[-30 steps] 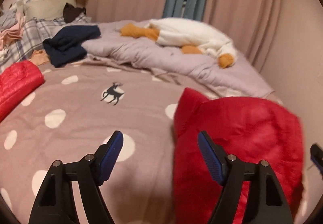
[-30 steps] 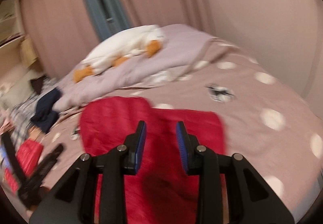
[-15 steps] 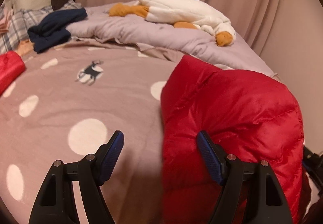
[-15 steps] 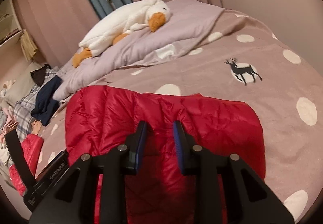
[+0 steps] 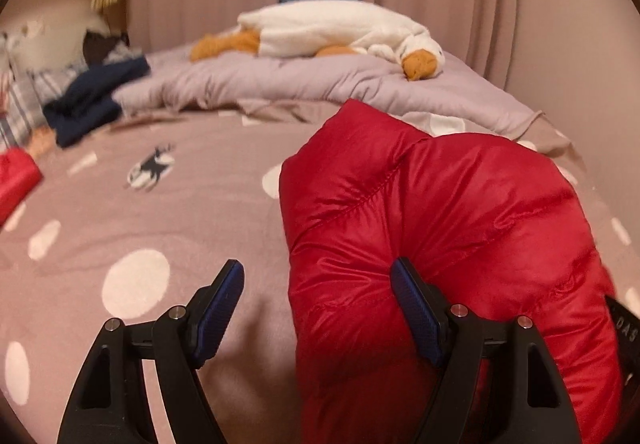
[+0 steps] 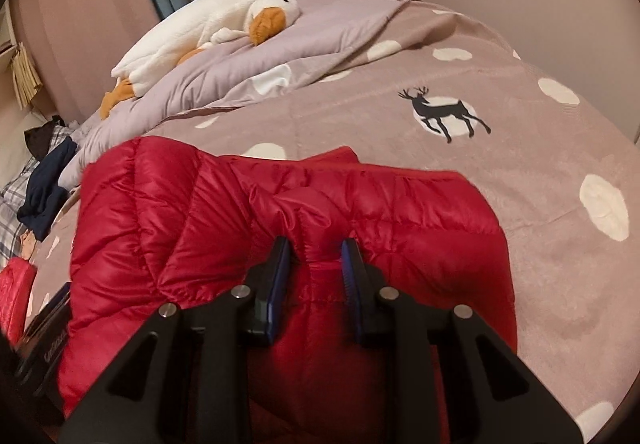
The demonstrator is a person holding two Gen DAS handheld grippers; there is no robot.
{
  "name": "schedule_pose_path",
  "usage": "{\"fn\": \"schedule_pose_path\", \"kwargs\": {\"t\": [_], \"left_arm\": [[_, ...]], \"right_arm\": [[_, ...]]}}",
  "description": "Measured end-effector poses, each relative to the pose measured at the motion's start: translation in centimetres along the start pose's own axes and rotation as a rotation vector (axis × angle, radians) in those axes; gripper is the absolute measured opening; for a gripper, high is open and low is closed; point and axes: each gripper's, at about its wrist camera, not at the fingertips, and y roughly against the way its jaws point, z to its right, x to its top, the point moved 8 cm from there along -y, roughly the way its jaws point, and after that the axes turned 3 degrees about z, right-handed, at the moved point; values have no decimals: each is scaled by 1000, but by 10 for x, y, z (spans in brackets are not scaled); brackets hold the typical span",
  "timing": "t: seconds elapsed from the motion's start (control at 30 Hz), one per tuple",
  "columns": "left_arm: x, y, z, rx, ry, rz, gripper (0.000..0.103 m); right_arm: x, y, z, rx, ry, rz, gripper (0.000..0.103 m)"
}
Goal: Fold large clothes
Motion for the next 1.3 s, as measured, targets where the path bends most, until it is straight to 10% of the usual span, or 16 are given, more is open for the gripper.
{"fn": "schedule_pose_path", "kwargs": {"t": [0.87, 1.03, 1.13, 1.3], "left_arm": [[0, -1, -4, -41, 41, 6, 76], [4, 12, -17, -97, 125, 12, 77], [3, 21, -25, -158, 192, -45, 79], [-1, 40, -32, -397, 344, -161, 101]], "right_arm": [[3, 7, 2, 72, -80, 41, 31], [4, 28, 2, 42, -87, 77, 54], [4, 47, 6, 33, -128, 88, 85], [-7, 77, 13, 104, -119, 92, 103]]}}
